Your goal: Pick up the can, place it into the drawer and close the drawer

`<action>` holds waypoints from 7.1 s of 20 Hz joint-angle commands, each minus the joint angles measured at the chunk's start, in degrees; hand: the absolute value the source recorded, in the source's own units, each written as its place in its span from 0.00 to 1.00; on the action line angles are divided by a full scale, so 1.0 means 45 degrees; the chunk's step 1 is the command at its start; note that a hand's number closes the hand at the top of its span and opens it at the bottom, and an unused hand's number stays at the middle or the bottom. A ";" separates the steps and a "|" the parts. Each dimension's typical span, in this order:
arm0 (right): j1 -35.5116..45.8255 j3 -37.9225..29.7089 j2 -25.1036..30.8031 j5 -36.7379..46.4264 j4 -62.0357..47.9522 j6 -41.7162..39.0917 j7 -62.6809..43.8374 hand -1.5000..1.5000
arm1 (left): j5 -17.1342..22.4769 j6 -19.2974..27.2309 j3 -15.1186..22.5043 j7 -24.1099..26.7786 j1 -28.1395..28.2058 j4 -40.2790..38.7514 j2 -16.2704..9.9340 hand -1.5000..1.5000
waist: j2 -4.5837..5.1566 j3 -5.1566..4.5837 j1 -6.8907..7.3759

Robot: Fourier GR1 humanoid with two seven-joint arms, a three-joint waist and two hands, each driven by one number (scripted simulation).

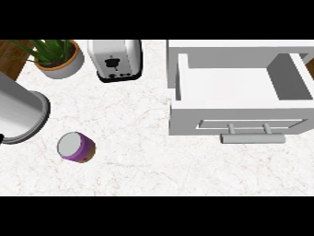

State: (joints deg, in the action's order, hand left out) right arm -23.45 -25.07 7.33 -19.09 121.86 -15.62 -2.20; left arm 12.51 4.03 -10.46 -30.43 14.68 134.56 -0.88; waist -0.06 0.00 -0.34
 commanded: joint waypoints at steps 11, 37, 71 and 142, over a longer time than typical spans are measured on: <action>-0.0308 -0.1647 -0.0049 -0.1274 0.0439 -0.1364 -0.0774 0.00 | -0.0444 0.0465 0.0693 0.2362 -0.1237 -0.4019 0.0191 0.00 | 0.0005 -0.0004 0.0002; -0.0657 -0.2808 -0.1591 -0.1039 0.0364 -0.3311 -0.0267 0.00 | -0.0459 -0.0015 -0.0761 0.8989 -0.1219 -1.1809 -0.0273 0.00 | 0.0006 -0.0003 0.0007; 0.0365 -0.4128 -0.0808 -0.2713 0.0848 -0.3458 -0.2892 0.00 | 0.1643 -0.2576 -0.1188 1.1407 -0.5553 -1.9352 -0.0478 1.00 | 0.0014 -0.0003 0.0023; 0.0177 -0.2919 -0.1327 -0.2902 0.2265 -0.2228 -0.3479 0.00 | 0.3585 0.7487 0.5660 0.5989 -1.9296 -1.9499 0.0196 1.00 | 0.0074 0.0008 -0.0484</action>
State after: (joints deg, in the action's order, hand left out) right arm -22.83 -38.37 1.02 -30.92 131.80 -25.39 -16.59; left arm 24.35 34.34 11.03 -5.31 -69.52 49.73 0.00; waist 0.28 0.03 -2.05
